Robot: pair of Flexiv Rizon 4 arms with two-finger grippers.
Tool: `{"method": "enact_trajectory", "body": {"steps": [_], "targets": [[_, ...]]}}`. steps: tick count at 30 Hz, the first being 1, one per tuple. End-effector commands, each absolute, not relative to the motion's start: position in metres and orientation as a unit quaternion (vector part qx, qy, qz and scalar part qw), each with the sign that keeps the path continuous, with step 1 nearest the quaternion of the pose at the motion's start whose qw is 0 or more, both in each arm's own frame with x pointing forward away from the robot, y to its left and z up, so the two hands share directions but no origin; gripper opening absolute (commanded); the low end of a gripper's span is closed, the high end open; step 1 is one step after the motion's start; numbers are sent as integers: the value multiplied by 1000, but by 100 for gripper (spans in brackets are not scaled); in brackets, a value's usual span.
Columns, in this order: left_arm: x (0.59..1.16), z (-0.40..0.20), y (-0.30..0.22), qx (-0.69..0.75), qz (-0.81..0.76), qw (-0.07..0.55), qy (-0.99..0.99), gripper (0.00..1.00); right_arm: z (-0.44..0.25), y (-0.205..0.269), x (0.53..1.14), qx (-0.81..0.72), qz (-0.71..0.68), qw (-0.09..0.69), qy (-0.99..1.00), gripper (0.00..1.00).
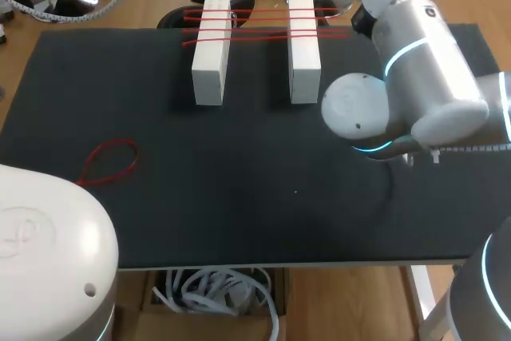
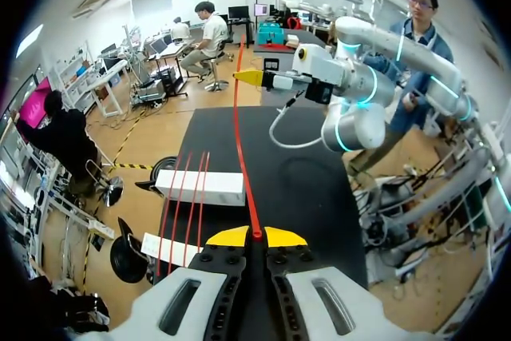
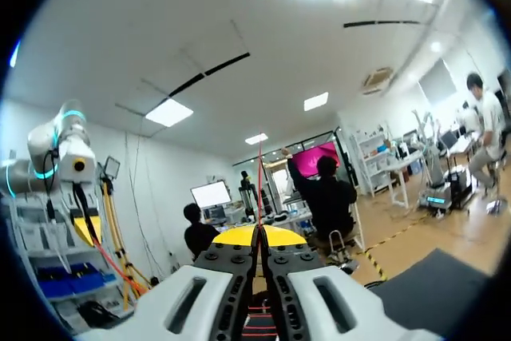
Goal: Grab the tape and strap the tape.
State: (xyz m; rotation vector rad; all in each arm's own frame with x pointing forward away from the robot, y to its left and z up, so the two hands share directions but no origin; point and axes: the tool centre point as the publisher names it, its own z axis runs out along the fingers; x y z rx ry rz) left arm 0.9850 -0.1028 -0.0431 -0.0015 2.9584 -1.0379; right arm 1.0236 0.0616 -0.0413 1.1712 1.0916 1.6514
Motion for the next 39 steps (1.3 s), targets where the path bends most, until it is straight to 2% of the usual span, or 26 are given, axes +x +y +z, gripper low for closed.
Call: {"method": "enact_trajectory", "body": {"steps": [1, 17, 39], "targets": [[985, -42, -102, -1, -329, 2, 944, 0, -27, 71, 1020, 478, 584, 468, 460, 0], [985, -42, -102, -1, -329, 2, 944, 0, -12, 115, 1017, 339, 424, 639, 544, 0], [985, -42, -102, -1, -329, 2, 944, 0, -12, 115, 1017, 339, 424, 639, 544, 0]]}}
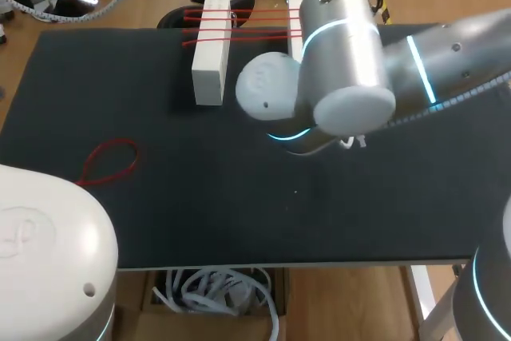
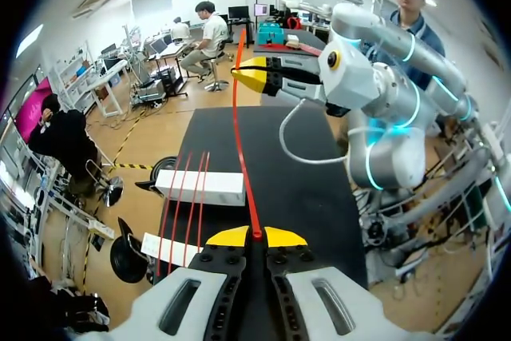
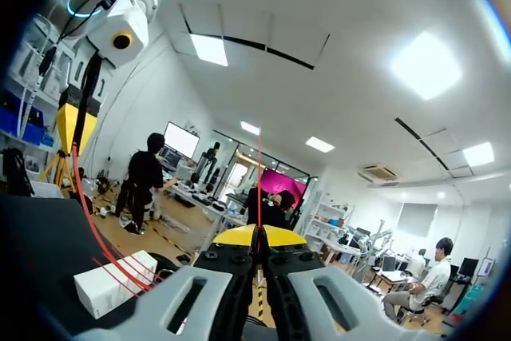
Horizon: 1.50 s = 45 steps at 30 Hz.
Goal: Grab the tape and strap the tape.
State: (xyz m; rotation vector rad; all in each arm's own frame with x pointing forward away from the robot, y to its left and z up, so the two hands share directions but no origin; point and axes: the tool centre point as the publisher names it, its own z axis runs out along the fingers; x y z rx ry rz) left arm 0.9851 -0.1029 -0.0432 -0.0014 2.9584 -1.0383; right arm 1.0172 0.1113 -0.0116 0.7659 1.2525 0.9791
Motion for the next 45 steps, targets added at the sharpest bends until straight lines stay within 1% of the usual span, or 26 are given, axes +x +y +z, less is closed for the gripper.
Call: {"method": "enact_trajectory", "body": {"steps": [1, 15, 22, 31, 34, 40, 45], "targets": [[985, -42, -102, -1, -329, 2, 944, 0, -12, 115, 1017, 339, 424, 639, 544, 0], [985, -42, -102, -1, -329, 2, 944, 0, -12, 115, 1017, 339, 424, 639, 544, 0], [985, -42, -102, -1, -329, 2, 944, 0, -9, 142, 1017, 303, 377, 656, 579, 0], [985, -42, -102, -1, -329, 2, 944, 0, -12, 157, 995, 163, 279, 713, 622, 0], [985, -42, -102, -1, -329, 2, 944, 0, -13, 159, 991, 126, 264, 717, 632, 0], [985, -42, -102, -1, -329, 2, 944, 0, -11, 161, 986, 81, 234, 703, 667, 0], [985, -42, -102, -1, -329, 2, 944, 0, -5, 166, 988, 100, 202, 681, 696, 0]]}}
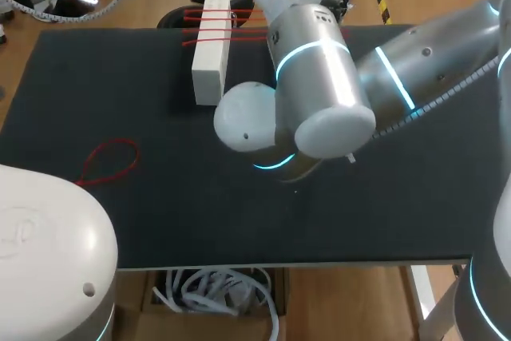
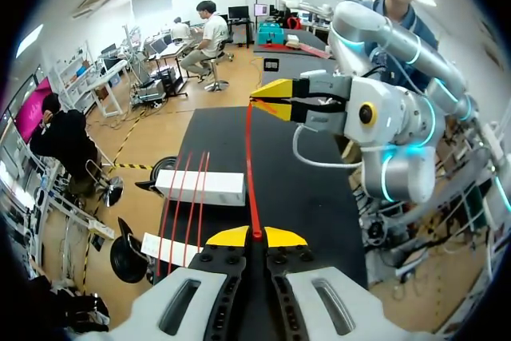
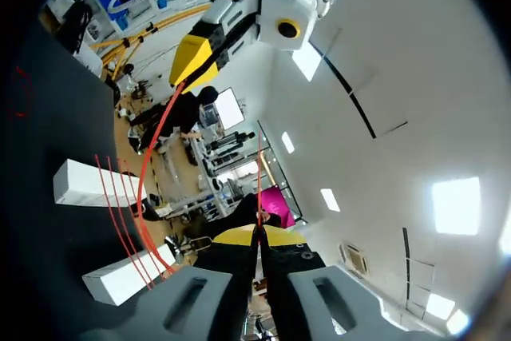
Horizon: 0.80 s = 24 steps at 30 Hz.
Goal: Grab the tape and strap the tape.
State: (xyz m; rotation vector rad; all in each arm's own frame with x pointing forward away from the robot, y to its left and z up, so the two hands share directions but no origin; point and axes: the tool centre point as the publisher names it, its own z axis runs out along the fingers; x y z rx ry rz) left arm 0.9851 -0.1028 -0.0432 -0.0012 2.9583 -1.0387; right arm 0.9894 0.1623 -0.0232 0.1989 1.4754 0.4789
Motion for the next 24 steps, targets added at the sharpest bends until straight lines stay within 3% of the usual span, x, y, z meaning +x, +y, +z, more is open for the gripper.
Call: {"method": "enact_trajectory", "body": {"steps": [1, 7, 24], "targets": [[985, -42, -102, -1, -329, 2, 944, 0, -3, 168, 988, 105, 194, 677, 702, 0], [985, -42, -102, -1, -329, 2, 944, 0, 14, 171, 994, 168, 251, 689, 658, 0], [985, -42, -102, -1, -329, 2, 944, 0, 14, 171, 994, 168, 251, 689, 658, 0]]}}
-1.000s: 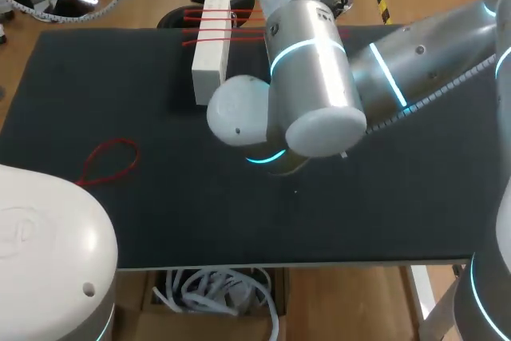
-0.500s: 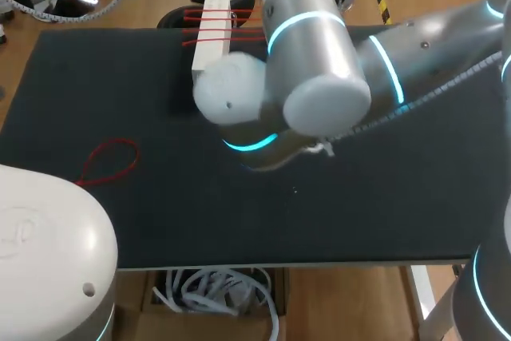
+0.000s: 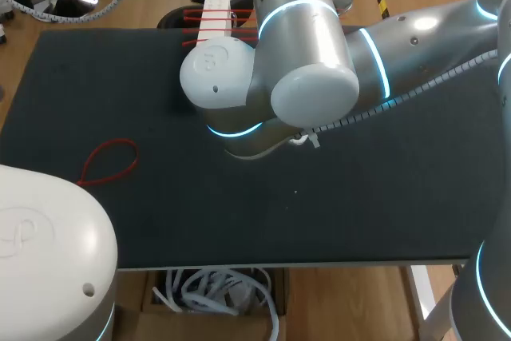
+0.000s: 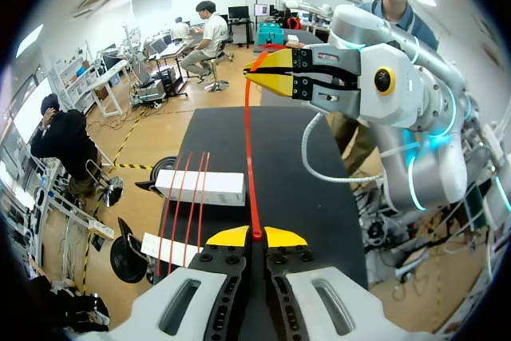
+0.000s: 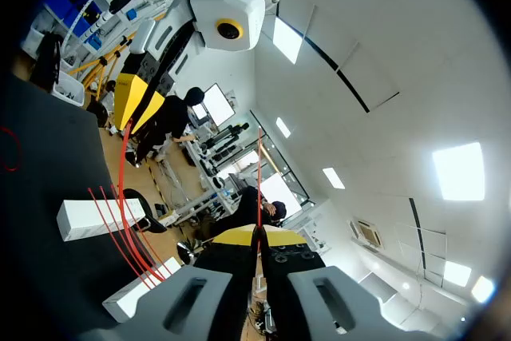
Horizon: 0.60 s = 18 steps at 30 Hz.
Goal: Grab the tape and strap the tape.
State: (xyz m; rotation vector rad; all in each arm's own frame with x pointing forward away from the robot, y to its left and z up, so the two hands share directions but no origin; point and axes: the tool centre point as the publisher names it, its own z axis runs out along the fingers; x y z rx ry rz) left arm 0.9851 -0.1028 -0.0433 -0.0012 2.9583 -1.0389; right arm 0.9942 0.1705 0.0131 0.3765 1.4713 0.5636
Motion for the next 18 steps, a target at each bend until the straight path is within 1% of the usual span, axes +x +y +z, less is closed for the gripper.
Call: {"method": "enact_trajectory", "body": {"steps": [1, 8, 12, 18], "targets": [[985, -42, -102, -1, -329, 2, 944, 0, 14, 171, 994, 168, 251, 689, 658, 0], [985, -42, -102, -1, -329, 2, 944, 0, 10, 186, 991, 153, 170, 665, 711, 0], [985, -42, -102, -1, -329, 2, 944, 0, 13, 185, 991, 150, 141, 656, 726, 0], [985, -42, -102, -1, -329, 2, 944, 0, 17, 180, 990, 71, 75, 658, 746, 0]]}}
